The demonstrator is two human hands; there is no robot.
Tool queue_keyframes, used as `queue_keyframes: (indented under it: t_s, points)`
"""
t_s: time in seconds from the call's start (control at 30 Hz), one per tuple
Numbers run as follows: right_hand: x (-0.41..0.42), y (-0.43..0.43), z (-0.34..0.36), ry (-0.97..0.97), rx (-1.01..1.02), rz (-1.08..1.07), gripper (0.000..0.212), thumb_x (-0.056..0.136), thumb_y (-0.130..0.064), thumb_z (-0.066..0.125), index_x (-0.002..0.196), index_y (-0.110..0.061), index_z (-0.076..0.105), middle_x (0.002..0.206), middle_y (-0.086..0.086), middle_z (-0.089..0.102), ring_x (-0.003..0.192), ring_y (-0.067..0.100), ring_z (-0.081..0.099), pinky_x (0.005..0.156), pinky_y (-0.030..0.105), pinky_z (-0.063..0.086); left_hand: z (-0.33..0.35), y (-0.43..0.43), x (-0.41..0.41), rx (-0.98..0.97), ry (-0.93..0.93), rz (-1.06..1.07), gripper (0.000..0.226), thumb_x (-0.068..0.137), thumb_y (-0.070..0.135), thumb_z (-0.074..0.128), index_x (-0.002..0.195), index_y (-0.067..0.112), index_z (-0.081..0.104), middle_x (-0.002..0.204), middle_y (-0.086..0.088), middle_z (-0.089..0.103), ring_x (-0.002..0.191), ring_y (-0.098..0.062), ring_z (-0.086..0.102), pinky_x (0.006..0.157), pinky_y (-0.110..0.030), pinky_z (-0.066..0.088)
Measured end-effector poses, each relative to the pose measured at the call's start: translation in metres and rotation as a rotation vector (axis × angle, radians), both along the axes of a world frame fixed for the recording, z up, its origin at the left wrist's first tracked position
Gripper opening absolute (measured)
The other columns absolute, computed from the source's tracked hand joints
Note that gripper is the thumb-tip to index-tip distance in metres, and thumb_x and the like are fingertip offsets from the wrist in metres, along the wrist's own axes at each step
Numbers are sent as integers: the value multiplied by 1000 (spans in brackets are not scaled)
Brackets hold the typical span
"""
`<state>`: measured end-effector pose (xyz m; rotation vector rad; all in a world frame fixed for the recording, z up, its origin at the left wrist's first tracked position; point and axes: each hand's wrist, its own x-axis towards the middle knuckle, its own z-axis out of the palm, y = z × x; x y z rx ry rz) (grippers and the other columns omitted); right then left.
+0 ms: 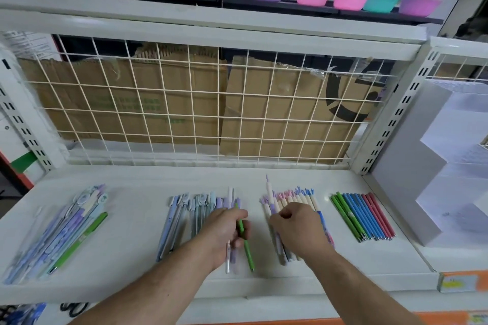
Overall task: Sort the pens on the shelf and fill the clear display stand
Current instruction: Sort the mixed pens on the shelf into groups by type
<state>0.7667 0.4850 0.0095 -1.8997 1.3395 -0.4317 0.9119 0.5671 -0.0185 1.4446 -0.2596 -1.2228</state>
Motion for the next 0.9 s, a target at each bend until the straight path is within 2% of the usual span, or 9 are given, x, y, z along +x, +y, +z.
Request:
queue_keyframes:
  t_s: [0.07, 0.13, 0.2, 0.3, 0.43, 0.57, 0.67, 0.73, 0.9]
  points:
    - [-2, -5, -7, 138, -98, 9, 31, 90, -31, 62, 62, -19, 53, 50, -7, 53, 41, 7, 47, 39, 18, 34, 0, 0, 3, 5, -25, -6, 11, 93, 6, 60, 87, -4, 59, 59, -18, 60, 38, -19, 43, 34, -21, 26]
    - [-2, -8, -19, 277, -180, 32, 37, 95, -41, 55, 64, -21, 50, 53, -7, 53, 49, 8, 52, 51, 20, 42, -1, 1, 5, 5, -10, -11, 13, 92, 6, 61, 87, -5, 61, 64, -20, 64, 41, -21, 49, 35, -21, 29]
    - [-1, -9, -31, 407, -275, 54, 42, 99, -48, 44, 67, -21, 51, 54, -8, 52, 56, 9, 55, 61, 22, 45, -2, 1, 6, -2, 17, -2, 13, 95, 6, 57, 100, -5, 62, 72, -20, 69, 52, -26, 63, 35, -21, 31]
    - [1, -11, -42, 454, -349, 72, 37, 99, -49, 44, 71, -24, 44, 58, -10, 47, 56, 13, 49, 50, 24, 32, -2, 2, 7, -9, 20, -17, 20, 99, 5, 46, 113, 2, 61, 85, -19, 75, 61, -25, 70, 37, -21, 34]
    - [-1, -11, -43, 490, -367, 70, 32, 98, -47, 47, 76, -25, 43, 60, -10, 46, 54, 9, 45, 50, 24, 31, 2, 2, 5, -24, -16, -44, 22, 99, 4, 47, 110, 2, 65, 90, -18, 76, 60, -17, 61, 43, -23, 38]
    - [-3, -4, -36, 208, -255, 79, 30, 94, -40, 59, 69, -25, 49, 60, -9, 54, 56, 6, 51, 48, 22, 34, 5, -1, -1, -31, -2, -46, 21, 101, 8, 48, 107, 2, 68, 88, -16, 76, 57, -14, 56, 46, -23, 39]
    - [-6, 5, -23, -48, -65, 152, 23, 87, -38, 70, 70, -24, 61, 59, -7, 61, 54, 4, 55, 53, 19, 41, 7, -8, -8, -52, 27, -18, 22, 101, 10, 50, 105, 2, 71, 84, -12, 71, 59, -17, 60, 44, -24, 43]
    - [-11, 9, -15, -177, 94, 210, 18, 86, -31, 72, 74, -20, 65, 59, -4, 65, 50, 9, 59, 53, 25, 48, 9, -14, -15, -72, 58, -1, 21, 101, 9, 52, 103, 2, 72, 78, -9, 65, 55, -17, 60, 44, -23, 44]
    - [-33, -2, -10, -192, 94, 180, 14, 85, -14, 70, 73, -19, 64, 58, -3, 65, 51, 10, 57, 54, 26, 47, 15, -33, -40, -127, 144, -13, 20, 102, 8, 50, 103, 2, 69, 74, -9, 66, 58, -17, 66, 45, -22, 47]
